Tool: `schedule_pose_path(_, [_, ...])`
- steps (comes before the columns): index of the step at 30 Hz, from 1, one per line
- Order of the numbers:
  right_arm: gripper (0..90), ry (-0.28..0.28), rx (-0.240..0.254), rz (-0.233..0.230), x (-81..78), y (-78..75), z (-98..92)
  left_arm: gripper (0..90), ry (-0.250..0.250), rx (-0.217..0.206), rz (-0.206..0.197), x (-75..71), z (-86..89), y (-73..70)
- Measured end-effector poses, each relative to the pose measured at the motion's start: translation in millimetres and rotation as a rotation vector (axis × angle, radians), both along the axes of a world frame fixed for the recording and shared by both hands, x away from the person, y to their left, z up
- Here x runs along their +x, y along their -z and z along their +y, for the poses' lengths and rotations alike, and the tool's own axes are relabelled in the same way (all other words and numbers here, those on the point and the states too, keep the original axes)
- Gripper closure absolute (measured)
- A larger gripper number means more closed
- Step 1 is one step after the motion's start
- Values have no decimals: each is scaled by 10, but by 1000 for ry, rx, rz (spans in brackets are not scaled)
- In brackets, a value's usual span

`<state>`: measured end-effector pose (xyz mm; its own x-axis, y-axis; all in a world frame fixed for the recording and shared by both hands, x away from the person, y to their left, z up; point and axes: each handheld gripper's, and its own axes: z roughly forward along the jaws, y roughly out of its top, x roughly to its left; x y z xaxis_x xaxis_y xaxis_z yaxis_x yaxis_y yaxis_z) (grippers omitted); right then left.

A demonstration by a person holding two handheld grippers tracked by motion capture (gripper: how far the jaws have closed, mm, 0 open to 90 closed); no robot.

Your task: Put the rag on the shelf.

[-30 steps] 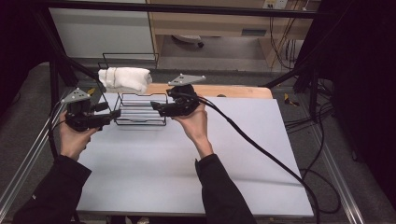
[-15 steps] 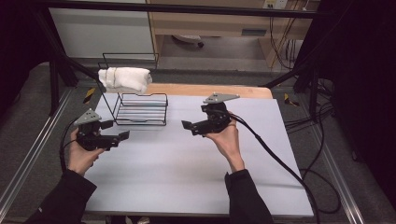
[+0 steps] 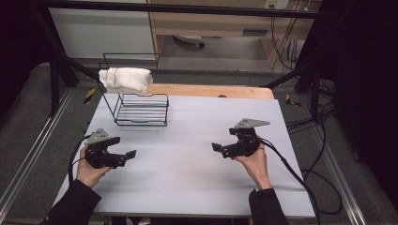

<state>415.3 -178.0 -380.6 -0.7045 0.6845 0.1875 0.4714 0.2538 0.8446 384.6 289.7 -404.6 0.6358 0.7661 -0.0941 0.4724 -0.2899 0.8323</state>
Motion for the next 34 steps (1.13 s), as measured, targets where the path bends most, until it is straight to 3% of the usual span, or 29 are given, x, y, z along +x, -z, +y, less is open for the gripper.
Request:
schedule_pose_path(6, [3, 8, -22, 9, -148, 207, -278, 100, 8, 15, 14, -41, 37, 95])
schedule_pose_path(13, [4, 41, -9, 37, -312, 453, -593, 101, 21, 43, 29, -78, 38, 182])
schedule_pose_path(19, [3, 61, -4, 49, -410, 569, -800, 100, 32, 46, 42, -89, 48, 232])
schedule_pose_path(34, [3, 72, -5, 54, -474, 613, -886, 98, 36, 50, 55, -113, 64, 300])
